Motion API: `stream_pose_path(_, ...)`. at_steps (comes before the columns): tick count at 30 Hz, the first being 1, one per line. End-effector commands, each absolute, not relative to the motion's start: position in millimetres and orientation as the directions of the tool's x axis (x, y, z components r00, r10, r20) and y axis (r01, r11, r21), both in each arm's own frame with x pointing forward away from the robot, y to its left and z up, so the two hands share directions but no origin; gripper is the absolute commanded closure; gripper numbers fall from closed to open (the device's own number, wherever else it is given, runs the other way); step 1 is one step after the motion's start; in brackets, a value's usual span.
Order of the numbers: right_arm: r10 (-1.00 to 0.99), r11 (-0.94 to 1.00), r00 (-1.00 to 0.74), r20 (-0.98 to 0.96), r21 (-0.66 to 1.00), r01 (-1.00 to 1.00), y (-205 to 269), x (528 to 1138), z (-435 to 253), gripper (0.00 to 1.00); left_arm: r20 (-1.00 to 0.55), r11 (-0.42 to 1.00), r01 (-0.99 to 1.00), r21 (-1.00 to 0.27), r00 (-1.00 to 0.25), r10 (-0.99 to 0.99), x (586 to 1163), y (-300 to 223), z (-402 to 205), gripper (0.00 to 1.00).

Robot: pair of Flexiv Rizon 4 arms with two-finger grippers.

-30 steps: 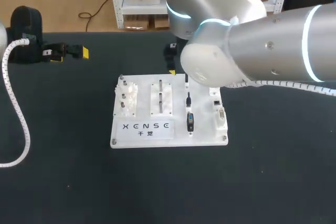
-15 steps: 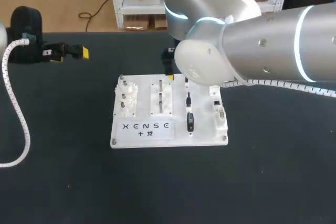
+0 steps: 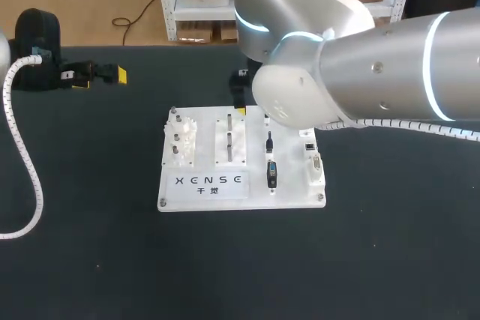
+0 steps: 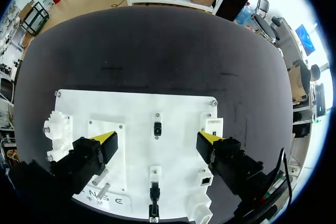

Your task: Insert the USB connector, Ethernet cable, and multi-pin plug into their matching sockets one by one.

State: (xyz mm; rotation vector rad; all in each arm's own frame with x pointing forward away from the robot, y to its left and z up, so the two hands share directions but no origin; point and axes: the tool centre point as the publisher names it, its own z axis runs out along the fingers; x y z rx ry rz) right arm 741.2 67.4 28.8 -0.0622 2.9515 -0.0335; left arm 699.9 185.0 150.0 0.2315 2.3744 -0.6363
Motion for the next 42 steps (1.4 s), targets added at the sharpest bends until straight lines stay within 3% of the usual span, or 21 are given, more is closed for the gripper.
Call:
stream_pose_path(1,-0.042,0.999,-0.980,-0.195,-0.025,-0.038,66,739,29,0.00,-0.642,0.866,0.321,-0.383,-0.767,0.000,700,185,150,0.00)
stream_pose_path(33,0.005,0.999,-0.993,-0.115,-0.036,0.009,66,752,15,0.00,-0.642,0.866,0.321,-0.383,-0.767,0.000,700,185,150,0.00)
stream_pose_path(34,0.004,0.999,-0.994,-0.110,-0.035,0.008,66,752,15,0.10,-0.642,0.866,0.321,-0.383,-0.767,0.000,700,185,150,0.00)
stream_pose_path(36,0.003,0.999,-0.994,-0.112,-0.035,0.007,66,753,14,0.12,-0.642,0.866,0.321,-0.383,-0.767,0.000,700,185,150,0.00)
stream_pose_path(39,0.009,0.999,-0.994,-0.105,-0.034,0.012,66,756,13,0.33,-0.642,0.866,0.321,-0.383,-0.767,0.000,700,185,150,0.00)
stream_pose_path(40,0.010,0.999,-0.995,-0.103,-0.032,0.013,66,756,13,0.50,-0.642,0.866,0.321,-0.383,-0.767,0.000,700,185,150,0.00)
stream_pose_path(42,0.008,1.000,-0.995,-0.098,-0.028,0.011,65,757,13,0.55,-0.642,0.866,0.321,-0.383,-0.767,0.000,700,185,150,0.00)
